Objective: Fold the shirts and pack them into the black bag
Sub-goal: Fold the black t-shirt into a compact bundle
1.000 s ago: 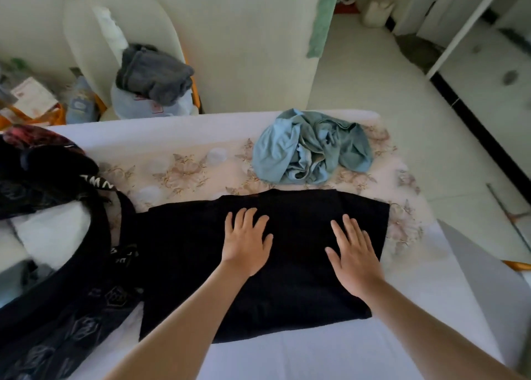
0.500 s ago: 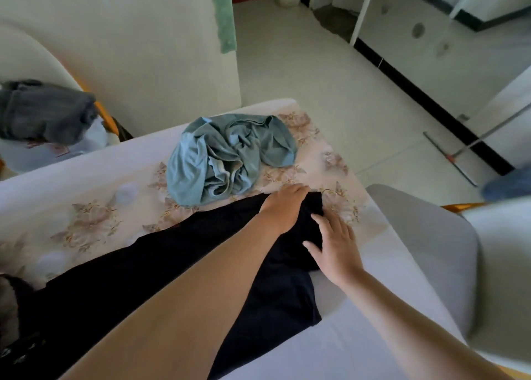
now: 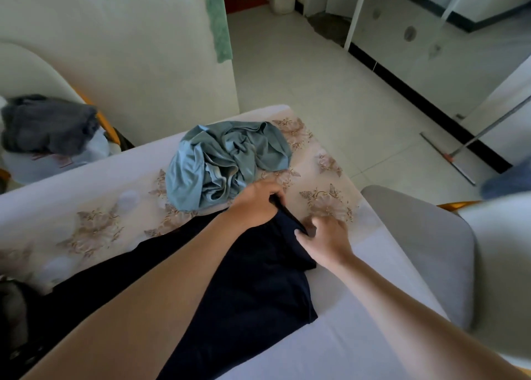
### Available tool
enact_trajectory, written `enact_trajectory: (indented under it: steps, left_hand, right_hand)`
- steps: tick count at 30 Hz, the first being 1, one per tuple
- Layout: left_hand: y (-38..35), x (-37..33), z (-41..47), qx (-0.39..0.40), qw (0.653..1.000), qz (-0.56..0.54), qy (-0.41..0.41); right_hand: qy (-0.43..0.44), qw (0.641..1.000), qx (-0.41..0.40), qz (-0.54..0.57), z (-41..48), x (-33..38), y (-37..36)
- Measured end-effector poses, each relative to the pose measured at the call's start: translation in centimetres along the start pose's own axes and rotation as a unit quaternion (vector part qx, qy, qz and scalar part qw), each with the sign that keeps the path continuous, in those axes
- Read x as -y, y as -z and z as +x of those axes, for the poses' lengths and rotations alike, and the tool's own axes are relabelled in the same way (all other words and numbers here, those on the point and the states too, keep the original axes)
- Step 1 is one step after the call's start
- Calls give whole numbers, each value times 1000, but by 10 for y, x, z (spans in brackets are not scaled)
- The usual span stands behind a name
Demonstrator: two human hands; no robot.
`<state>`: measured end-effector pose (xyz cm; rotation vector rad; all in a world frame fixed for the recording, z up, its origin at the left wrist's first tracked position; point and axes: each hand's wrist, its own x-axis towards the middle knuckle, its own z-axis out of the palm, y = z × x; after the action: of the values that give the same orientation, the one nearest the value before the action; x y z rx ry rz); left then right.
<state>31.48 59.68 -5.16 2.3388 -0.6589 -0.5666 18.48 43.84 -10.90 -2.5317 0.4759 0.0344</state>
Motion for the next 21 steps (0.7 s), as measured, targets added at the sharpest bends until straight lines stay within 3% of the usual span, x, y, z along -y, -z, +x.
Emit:
enact_trajectory:
  steps: [4,7,9,10,12,14,15,18,21]
  left_hand:
    - [27,25,-36,3,997,73,-28]
    - [35,39,-53,54,976,210,-21]
    - [32,40,-61,35,959,283,3]
    - [27,39,-64,11,958,285,-3]
    - [12,38,-66,-25,965,255,-59]
    - [-6,42,-64,7,960,257,-111]
    - [-13,45,-63,46,947,293,-122]
    - [-25,61,-60,133,911,383,-82]
    - [-21,58,-53,91,919,375,-76]
  right_hand:
    - [40,998,33,-30,-21,35,14]
    - [58,983,171,15,-36,55,15]
    - [54,963,251,80,-44,62,11]
    - [47,962,242,116,-46,63,8]
    - [18,980,140,141,-44,62,2]
    - [0,995,46,83,-38,56,-2]
    - [-2,998,40,55,-36,53,-4]
    - [23,991,125,-38,-35,39,-12]
    - [21,990,127,-52,-37,31,-14]
